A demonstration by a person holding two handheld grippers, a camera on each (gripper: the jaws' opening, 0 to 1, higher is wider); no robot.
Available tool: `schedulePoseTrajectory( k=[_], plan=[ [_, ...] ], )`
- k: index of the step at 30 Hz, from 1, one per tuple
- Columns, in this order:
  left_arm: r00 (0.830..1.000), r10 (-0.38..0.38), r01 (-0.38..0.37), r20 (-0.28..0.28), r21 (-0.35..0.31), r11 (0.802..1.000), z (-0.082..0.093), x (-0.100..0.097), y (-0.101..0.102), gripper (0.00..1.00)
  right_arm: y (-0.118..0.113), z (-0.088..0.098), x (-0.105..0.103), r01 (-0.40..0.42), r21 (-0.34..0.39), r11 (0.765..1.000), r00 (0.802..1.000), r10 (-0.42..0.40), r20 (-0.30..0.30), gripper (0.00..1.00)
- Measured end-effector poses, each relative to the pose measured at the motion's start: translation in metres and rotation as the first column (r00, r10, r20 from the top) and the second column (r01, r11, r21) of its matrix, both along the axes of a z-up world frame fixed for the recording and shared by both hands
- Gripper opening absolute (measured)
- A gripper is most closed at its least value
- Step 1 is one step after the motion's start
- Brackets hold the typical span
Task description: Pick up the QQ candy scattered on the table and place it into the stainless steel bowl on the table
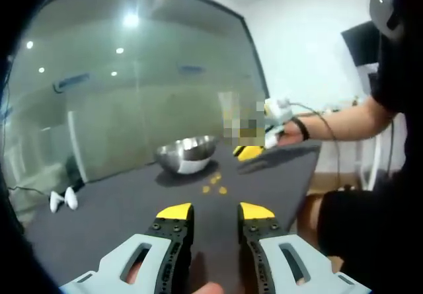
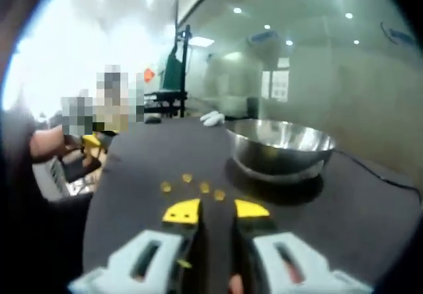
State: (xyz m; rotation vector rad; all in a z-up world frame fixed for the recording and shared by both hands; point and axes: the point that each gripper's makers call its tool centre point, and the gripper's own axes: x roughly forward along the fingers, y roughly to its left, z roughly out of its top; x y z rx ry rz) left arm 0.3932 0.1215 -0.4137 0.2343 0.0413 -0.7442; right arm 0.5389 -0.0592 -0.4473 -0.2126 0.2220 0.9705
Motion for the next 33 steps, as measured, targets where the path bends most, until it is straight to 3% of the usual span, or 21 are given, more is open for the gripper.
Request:
schedulePoseTrajectory(
  k=[15, 33],
  plan=[
    [1.0, 0.014, -0.014, 0.001, -0.003, 1.0, 0.002, -0.005, 0.002, 0.28, 0.027, -0.019, 0.024, -0.037, -0.049, 0.998, 0.998, 0.034, -0.046, 0.21],
    [0.999, 0.032, -0.032, 0.001, -0.002, 0.999, 0.003, -0.006, 0.011, 0.28, 0.046, -0.032, 0.025, -0.07, -0.084, 0.994, 0.996, 0.064, -0.066, 0.2]
  ],
)
